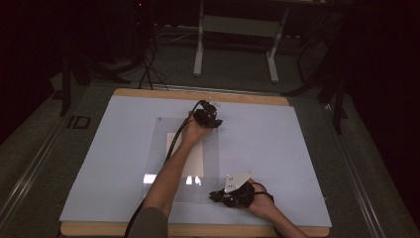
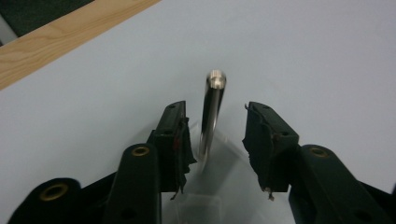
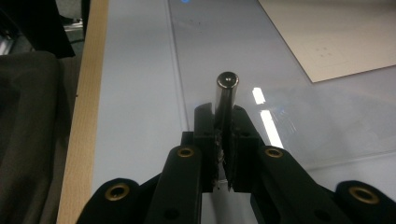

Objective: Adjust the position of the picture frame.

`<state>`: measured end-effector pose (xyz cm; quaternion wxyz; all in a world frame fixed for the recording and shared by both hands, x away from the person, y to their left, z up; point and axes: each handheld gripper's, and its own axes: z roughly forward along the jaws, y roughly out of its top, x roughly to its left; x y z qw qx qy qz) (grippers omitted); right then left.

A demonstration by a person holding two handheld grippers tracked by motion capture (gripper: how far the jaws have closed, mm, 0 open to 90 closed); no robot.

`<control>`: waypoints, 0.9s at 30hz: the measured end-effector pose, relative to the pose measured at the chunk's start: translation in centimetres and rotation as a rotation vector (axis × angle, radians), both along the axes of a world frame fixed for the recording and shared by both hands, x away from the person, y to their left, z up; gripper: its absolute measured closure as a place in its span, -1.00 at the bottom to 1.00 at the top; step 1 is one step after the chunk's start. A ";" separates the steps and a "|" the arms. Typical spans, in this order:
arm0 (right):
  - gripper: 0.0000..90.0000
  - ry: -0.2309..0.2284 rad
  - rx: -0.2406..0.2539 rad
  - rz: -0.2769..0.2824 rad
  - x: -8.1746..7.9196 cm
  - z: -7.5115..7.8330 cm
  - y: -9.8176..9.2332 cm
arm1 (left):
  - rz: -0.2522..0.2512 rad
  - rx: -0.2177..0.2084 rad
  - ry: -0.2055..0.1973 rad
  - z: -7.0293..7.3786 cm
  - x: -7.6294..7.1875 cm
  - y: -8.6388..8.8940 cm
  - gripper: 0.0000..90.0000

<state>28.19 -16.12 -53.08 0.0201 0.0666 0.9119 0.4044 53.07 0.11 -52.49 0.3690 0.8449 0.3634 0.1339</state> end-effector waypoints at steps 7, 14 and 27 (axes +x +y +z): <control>0.88 0.003 0.007 -0.012 -0.1 -0.1 -0.1 | 0.013 -0.019 0.006 -0.3 0.7 0.1 0.80; 0.87 0.028 0.028 -0.041 -0.2 -0.2 -0.2 | 0.003 0.030 -0.024 -0.1 0.4 -0.1 0.88; 0.85 0.074 0.106 -0.185 0.4 1.2 -2.4 | 0.079 0.061 -0.072 1.9 0.4 3.1 0.88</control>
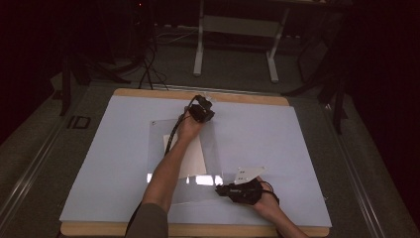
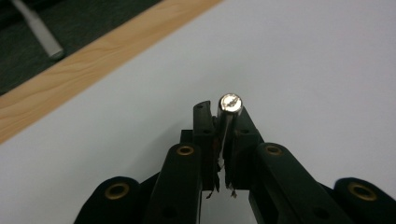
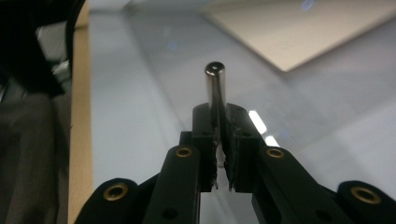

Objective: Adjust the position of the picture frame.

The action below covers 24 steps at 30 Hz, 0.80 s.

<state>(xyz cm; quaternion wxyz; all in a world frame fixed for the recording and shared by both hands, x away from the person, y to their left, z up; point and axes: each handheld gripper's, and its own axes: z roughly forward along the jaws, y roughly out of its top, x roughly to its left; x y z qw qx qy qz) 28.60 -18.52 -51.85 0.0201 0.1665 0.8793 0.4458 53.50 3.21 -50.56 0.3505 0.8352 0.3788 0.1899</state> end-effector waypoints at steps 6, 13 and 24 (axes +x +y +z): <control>0.83 -0.005 0.067 -0.186 2.2 1.7 -3.7 | 0.054 0.026 0.032 1.7 -0.5 5.7 0.88; 0.83 0.061 0.154 -0.384 8.6 2.7 -8.2 | -0.034 0.073 0.121 3.6 -2.7 10.8 0.89; 0.80 0.125 0.042 -0.553 17.9 -0.9 -7.3 | 0.037 -0.020 0.148 -1.6 -7.1 13.6 0.88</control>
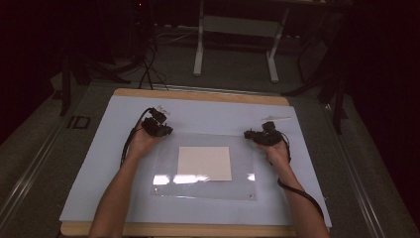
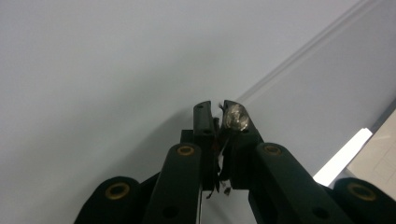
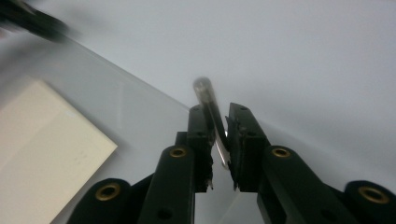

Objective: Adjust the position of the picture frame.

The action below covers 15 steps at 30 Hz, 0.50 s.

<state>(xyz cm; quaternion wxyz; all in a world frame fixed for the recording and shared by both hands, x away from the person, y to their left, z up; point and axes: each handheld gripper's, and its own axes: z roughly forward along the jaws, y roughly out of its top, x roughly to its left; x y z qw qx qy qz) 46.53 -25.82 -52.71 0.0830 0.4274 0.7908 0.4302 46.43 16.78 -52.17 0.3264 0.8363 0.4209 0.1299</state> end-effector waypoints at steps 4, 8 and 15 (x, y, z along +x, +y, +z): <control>0.77 -0.004 0.066 -0.025 0.0 -0.5 -0.3 | 0.009 0.022 -0.012 0.1 -0.2 -0.3 0.89; 0.78 -0.008 0.048 -0.028 0.0 -0.4 -0.1 | 0.013 0.038 -0.009 0.2 -0.3 -0.3 0.89; 0.80 -0.027 0.022 -0.022 0.6 -0.2 0.9 | 0.035 0.020 -0.014 0.0 -0.8 0.4 0.89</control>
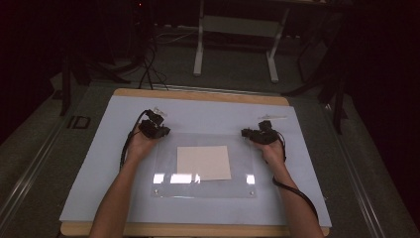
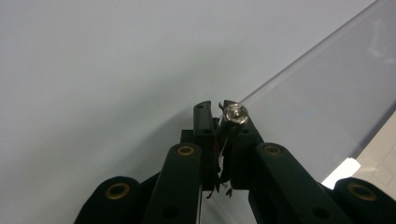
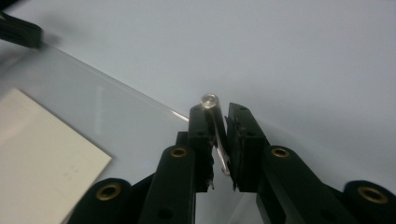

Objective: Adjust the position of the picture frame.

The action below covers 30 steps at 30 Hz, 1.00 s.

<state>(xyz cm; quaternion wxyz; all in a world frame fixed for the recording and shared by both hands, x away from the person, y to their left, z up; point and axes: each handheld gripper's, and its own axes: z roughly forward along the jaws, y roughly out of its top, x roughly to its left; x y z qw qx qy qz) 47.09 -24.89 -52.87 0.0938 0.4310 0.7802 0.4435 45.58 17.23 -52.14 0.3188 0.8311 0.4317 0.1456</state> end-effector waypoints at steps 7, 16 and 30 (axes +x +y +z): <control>0.80 -0.011 0.001 0.005 -0.1 -0.2 0.0 | 0.016 0.003 -0.001 0.0 -0.1 -0.1 0.88; 0.80 -0.017 -0.004 0.016 0.0 -0.3 0.0 | 0.023 -0.078 -0.016 -0.3 -0.7 0.5 0.67; 0.79 -0.023 -0.027 0.016 -0.1 -0.4 0.1 | 0.090 -0.216 -0.167 0.5 -3.1 2.6 0.41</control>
